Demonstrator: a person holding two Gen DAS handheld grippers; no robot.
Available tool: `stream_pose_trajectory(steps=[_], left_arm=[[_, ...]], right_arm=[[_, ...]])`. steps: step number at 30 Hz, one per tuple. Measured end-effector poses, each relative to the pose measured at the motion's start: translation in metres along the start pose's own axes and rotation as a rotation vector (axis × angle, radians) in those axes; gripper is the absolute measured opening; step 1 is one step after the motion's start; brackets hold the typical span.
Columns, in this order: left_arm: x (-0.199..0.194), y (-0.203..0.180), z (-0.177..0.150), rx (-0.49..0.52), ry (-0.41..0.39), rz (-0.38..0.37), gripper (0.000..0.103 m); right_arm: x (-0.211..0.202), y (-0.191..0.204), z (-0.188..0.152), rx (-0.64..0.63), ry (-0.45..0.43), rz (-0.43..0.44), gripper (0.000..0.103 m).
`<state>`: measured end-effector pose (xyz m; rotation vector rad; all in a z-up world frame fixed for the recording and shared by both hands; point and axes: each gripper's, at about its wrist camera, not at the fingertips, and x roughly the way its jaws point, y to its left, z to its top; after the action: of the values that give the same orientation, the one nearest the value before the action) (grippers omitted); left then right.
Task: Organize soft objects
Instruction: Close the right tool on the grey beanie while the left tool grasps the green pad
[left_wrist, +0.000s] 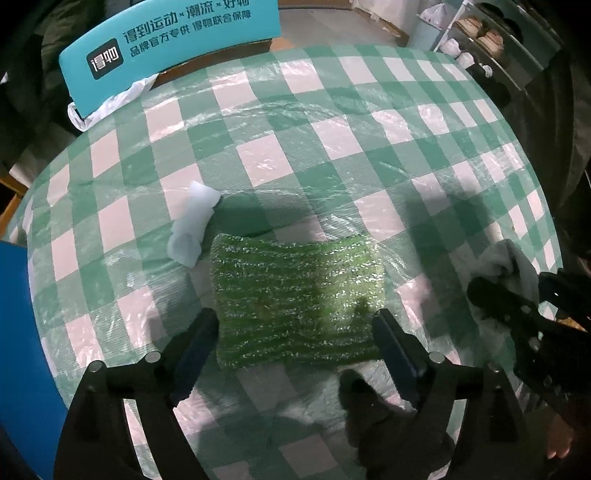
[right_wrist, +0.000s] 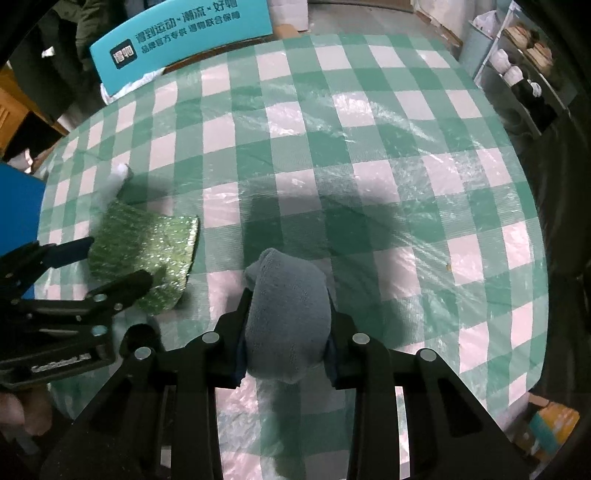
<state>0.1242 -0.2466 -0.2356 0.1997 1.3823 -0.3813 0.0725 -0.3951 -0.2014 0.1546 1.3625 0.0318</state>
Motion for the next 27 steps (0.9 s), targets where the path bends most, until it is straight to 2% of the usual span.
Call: stream_pose_trajectory(steps=[3, 7, 10, 14, 19, 21, 22, 24, 27], left_arm=[[0.005, -0.003, 0.0, -0.003, 0.016, 0.006, 0.086], [0.013, -0.01, -0.001, 0.026, 0.035, 0.052, 0.087], [0.016, -0.012, -0.001, 0.033, 0.03, 0.074, 0.091], [0.016, -0.011, -0.002, 0.031, 0.022, 0.069, 0.09], [0.008, -0.02, -0.01, 0.059, -0.005, 0.057, 0.071], [0.005, -0.022, -0.012, 0.068, -0.009, 0.049, 0.054], [0.003, -0.023, -0.012, 0.073, -0.009, 0.044, 0.049], [0.001, -0.025, -0.012, 0.075, -0.005, 0.026, 0.03], [-0.001, -0.023, -0.014, 0.074, -0.008, 0.024, 0.024]], right_arm=[[-0.002, 0.002, -0.001, -0.002, -0.007, 0.002, 0.031], [-0.003, -0.001, -0.002, 0.003, -0.011, 0.007, 0.031], [-0.004, -0.002, -0.002, 0.012, -0.011, 0.01, 0.031], [-0.006, -0.003, -0.002, 0.013, -0.015, 0.012, 0.031], [-0.006, -0.001, -0.002, 0.01, -0.014, 0.012, 0.031], [-0.007, -0.002, -0.003, 0.012, -0.015, 0.012, 0.031], [-0.007, -0.001, -0.002, 0.012, -0.016, 0.012, 0.031], [-0.009, 0.0, -0.002, 0.009, -0.019, 0.012, 0.031], [-0.011, 0.003, -0.003, 0.001, -0.023, 0.014, 0.031]])
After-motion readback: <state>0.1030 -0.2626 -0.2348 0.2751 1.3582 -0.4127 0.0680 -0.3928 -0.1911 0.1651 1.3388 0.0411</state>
